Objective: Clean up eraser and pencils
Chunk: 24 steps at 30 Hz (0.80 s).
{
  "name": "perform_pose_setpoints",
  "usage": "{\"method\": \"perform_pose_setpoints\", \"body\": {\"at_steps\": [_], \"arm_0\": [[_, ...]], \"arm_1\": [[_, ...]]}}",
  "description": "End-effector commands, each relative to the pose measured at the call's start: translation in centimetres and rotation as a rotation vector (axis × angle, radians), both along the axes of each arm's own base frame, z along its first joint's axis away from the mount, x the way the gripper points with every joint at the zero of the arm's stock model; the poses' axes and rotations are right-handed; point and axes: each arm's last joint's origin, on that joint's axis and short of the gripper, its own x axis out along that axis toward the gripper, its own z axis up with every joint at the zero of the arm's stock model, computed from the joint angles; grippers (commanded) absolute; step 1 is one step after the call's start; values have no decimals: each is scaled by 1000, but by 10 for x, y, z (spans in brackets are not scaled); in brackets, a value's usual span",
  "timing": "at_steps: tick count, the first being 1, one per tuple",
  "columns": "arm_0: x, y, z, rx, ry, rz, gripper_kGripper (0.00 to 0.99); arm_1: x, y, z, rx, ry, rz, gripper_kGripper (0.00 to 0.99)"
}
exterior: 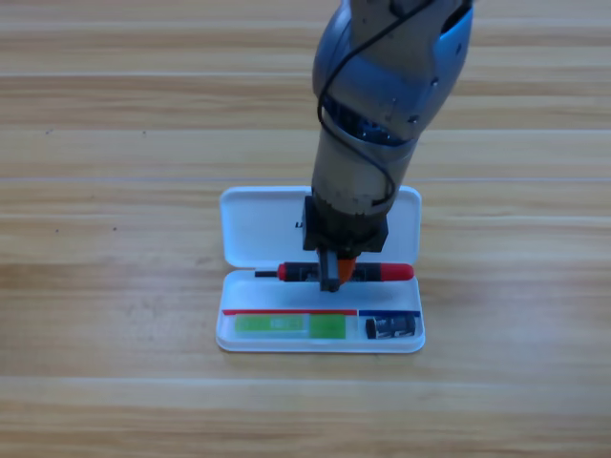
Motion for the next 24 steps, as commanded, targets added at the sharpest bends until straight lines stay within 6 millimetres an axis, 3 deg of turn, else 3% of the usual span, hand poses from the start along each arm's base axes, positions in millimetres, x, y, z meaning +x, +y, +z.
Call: {"method": "perform_pose_setpoints", "body": {"at_steps": [1,13,14,16,17,24], "arm_0": [[-1,3,-14,1,29,10,990],[-1,3,-23,3,49,10,990],[-1,3,-23,1,47,10,990],[-1,3,-25,3,50,10,990],[-1,3,-25,2,50,10,990],[-2,3,-28,2,57,10,990]], "arm_1": [[1,11,-40,-78,59,24,0],[4,8,-36,-70,52,18,0],[5,8,-35,-67,51,16,210],[6,6,-33,-63,48,8,729],[6,5,-30,-60,45,5,854],[1,-4,-8,-28,29,0,902]]}}
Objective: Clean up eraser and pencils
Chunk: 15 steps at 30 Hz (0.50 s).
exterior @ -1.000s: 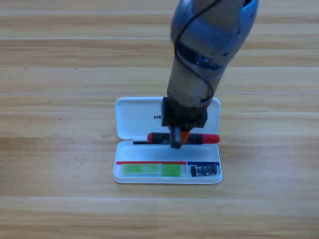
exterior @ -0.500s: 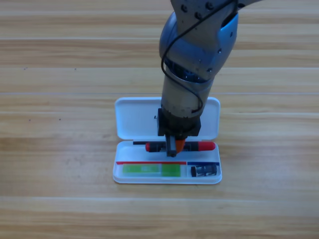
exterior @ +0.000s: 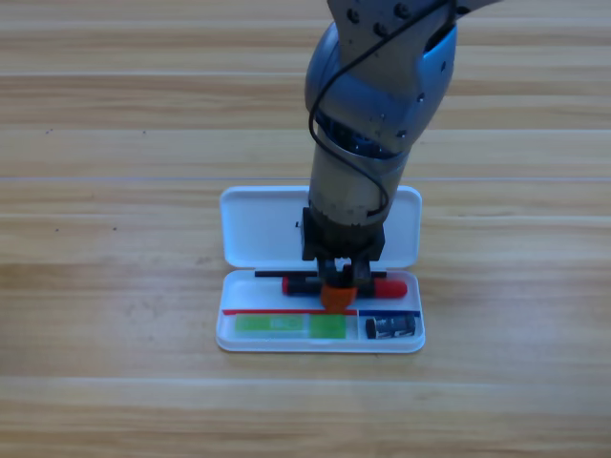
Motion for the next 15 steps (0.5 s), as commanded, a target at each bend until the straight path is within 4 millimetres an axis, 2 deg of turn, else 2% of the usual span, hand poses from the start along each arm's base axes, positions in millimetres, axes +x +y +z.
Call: {"method": "perform_pose_setpoints", "body": {"at_steps": [1,5,9,11,15], "arm_0": [[0,3,-11,-3,24,12,990],[0,3,-11,-5,22,14,990],[5,2,-5,-17,-13,19,990],[16,1,0,-35,-24,24,990],[56,-6,8,-54,-5,39,986]], "arm_1": [[-3,-10,10,2,14,-4,902],[-21,-30,53,84,13,10,916],[-51,-65,100,212,59,19,916],[-68,-88,116,295,91,13,917],[-96,-140,133,511,113,-14,943]]}}
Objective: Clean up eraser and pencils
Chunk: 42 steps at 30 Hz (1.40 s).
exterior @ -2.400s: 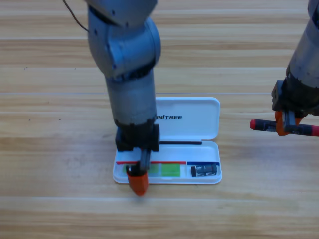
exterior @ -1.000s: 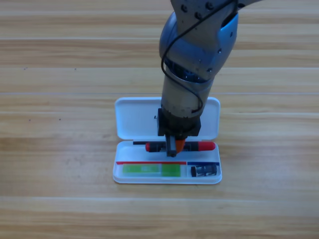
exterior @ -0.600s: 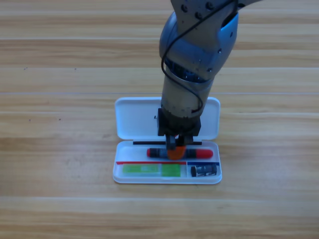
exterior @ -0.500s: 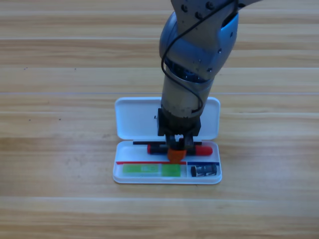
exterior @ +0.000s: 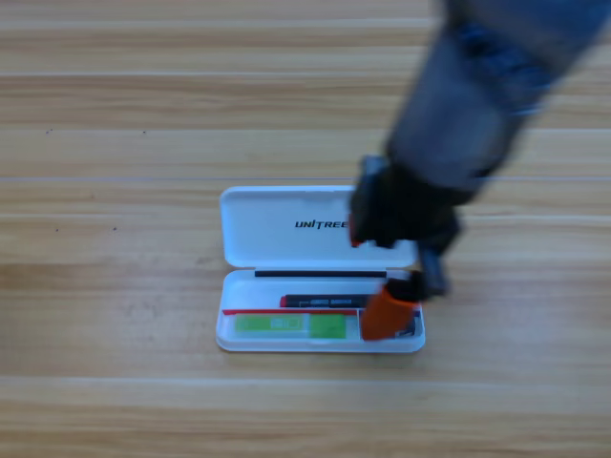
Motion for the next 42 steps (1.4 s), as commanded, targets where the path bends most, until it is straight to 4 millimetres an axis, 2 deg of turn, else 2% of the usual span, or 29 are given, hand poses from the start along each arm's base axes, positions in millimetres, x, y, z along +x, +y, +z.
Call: {"method": "perform_pose_setpoints", "body": {"at_steps": [1,4,7,15,23,25,28,32,40,42], "arm_0": [[58,-8,4,-35,40,22,986],[92,-22,-2,-43,58,-5,989],[120,-39,-12,-61,87,-34,980],[162,-80,-57,-127,93,-184,830],[174,-114,-86,-121,135,-249,620],[175,-119,-90,-116,139,-259,554],[176,-124,-94,-114,140,-266,517],[181,-129,-94,-114,136,-267,387],[197,-135,-89,-118,114,-253,360],[203,-137,-90,-124,115,-264,115]], "arm_1": [[-45,-80,49,333,-2,-33,943],[-61,-104,55,464,7,-41,943],[-74,-118,60,559,19,-23,946],[-79,-122,62,584,51,-10,957],[-80,-123,60,578,60,-12,957],[-81,-124,61,580,65,-9,957],[-83,-126,63,589,67,-6,957],[-84,-128,67,605,75,-3,959],[-87,-131,68,613,73,1,959],[-88,-132,69,615,71,1,959]]}}
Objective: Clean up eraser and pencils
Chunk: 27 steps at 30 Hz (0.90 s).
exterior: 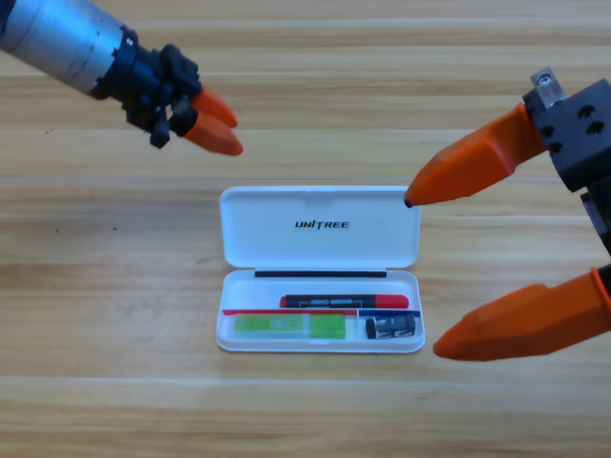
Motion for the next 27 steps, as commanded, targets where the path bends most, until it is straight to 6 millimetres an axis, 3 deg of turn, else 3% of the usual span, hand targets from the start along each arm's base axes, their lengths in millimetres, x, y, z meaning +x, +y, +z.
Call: {"method": "perform_pose_setpoints", "body": {"at_steps": [1,12,22,27], "arm_0": [[18,-14,-24,12,50,-27,0],[51,-17,-51,-4,132,-30,0],[86,-25,-111,-42,342,-114,0],[96,-27,-129,-63,432,-164,0]], "arm_1": [[-5,-18,2,20,5,-17,959],[-5,-17,-2,9,13,-16,959],[-6,-17,-1,18,21,-5,959],[-6,-18,-2,15,23,-5,959]]}}
